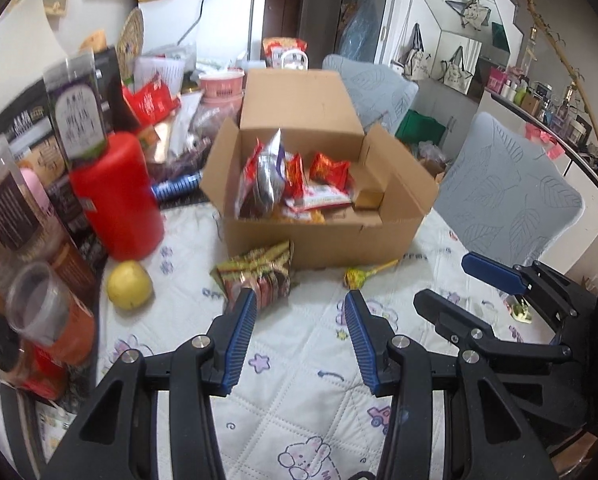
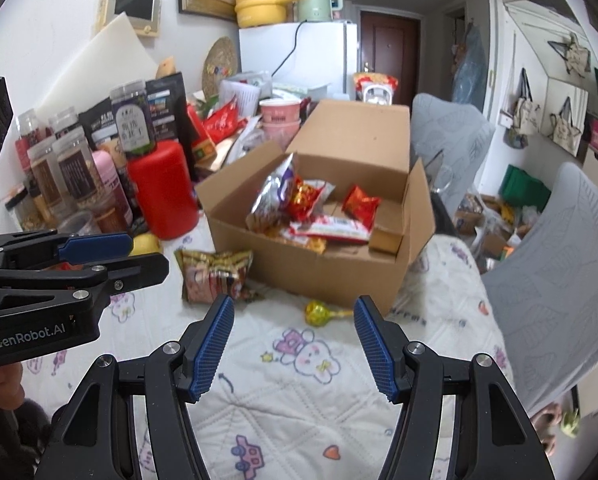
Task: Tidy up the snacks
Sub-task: 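Withdraw both open tools from the box back toward the table, then approach the green-gold biscuit bag with left tool while right tool approaches the lollipop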
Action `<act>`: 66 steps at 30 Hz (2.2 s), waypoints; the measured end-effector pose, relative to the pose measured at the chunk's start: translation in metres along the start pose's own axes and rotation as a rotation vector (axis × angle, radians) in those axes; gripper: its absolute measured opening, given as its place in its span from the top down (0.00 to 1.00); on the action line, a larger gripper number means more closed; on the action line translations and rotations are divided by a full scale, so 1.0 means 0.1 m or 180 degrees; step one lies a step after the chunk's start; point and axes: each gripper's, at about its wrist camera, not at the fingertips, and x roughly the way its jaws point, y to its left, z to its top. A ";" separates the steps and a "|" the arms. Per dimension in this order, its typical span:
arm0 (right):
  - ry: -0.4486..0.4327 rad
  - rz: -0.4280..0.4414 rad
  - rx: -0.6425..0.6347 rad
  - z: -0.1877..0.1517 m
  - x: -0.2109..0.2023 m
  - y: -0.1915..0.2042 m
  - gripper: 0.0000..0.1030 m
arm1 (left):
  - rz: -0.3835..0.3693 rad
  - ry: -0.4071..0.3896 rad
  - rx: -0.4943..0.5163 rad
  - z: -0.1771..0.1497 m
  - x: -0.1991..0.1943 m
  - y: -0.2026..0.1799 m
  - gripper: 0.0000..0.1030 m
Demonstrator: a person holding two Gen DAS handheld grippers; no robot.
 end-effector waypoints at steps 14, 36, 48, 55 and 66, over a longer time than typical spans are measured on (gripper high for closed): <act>0.0259 0.0105 0.0065 -0.15 0.44 -0.04 0.39 | -0.0015 0.0167 -0.0268 -0.09 0.46 0.27 0.56; 0.0502 0.0112 0.0261 -0.12 0.94 -0.31 0.39 | 0.0308 0.0526 -0.0619 -0.06 1.24 0.41 0.55; 0.0521 0.0140 0.0288 -0.13 0.96 -0.32 0.39 | 0.0377 0.0396 -0.0491 -0.05 1.16 0.41 0.22; 0.0536 0.0127 0.0302 -0.13 0.99 -0.35 0.39 | 0.0458 0.0396 -0.0313 0.03 1.25 0.37 0.22; 0.0551 0.0123 0.0285 -0.11 1.07 -0.36 0.39 | 0.0239 0.0595 -0.0477 0.04 1.65 0.48 0.22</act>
